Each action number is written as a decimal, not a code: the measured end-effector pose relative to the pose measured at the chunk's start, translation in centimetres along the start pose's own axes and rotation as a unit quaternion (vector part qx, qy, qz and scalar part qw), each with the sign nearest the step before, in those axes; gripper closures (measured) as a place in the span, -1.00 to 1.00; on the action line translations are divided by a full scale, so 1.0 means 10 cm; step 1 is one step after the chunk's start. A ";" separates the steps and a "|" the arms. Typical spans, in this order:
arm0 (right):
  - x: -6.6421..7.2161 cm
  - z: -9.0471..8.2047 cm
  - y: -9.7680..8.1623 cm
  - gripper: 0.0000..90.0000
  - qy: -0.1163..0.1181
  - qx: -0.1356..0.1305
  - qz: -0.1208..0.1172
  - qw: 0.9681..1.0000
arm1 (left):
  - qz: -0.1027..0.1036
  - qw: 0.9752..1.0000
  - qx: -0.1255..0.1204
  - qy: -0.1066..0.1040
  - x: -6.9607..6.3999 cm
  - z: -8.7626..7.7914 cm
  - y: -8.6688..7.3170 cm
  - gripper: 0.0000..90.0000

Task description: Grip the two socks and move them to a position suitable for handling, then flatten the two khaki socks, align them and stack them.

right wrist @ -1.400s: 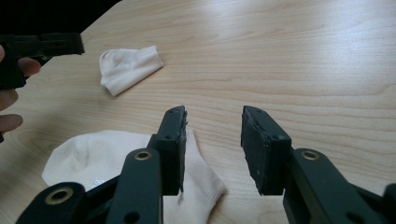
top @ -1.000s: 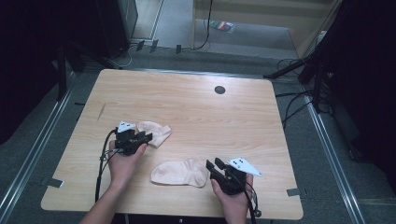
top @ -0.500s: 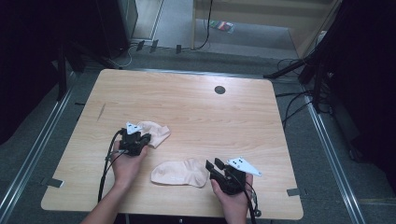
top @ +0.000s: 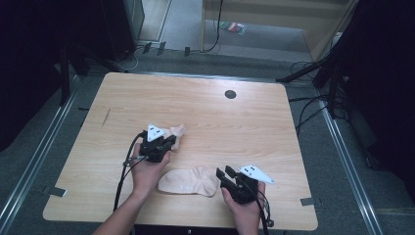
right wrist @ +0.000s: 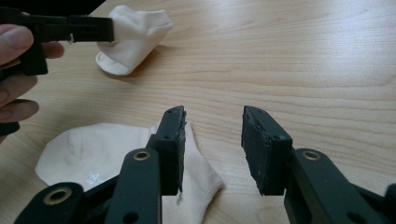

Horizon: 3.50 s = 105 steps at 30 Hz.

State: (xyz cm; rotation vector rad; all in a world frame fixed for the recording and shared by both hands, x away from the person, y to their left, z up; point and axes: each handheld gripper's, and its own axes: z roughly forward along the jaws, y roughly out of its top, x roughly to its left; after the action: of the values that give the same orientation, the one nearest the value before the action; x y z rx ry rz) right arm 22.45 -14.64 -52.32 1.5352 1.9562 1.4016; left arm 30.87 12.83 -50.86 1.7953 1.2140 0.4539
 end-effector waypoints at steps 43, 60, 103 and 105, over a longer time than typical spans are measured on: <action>-0.18 0.77 0.48 0.40 -0.015 0.049 -0.041 0.998 | -0.088 0.994 -0.037 0.048 1.03 -0.13 -0.24 0.29; -0.09 1.19 0.51 0.37 -0.011 0.092 -0.065 0.994 | -0.085 0.996 -0.006 0.019 1.03 -0.02 -0.26 0.36; 0.05 0.55 0.59 1.00 0.014 0.059 -0.102 0.993 | -0.014 0.999 -0.005 -0.047 0.62 -0.68 -0.28 1.00; 0.06 0.44 0.54 1.00 0.015 0.062 -0.105 0.992 | -0.014 0.998 -0.002 -0.054 0.57 -0.75 -0.35 1.00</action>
State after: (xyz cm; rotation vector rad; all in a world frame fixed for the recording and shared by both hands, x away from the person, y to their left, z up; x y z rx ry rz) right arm 28.50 -12.09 -49.93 1.3171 2.1871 1.2462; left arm 26.24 21.77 -50.69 1.7746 1.1596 0.3382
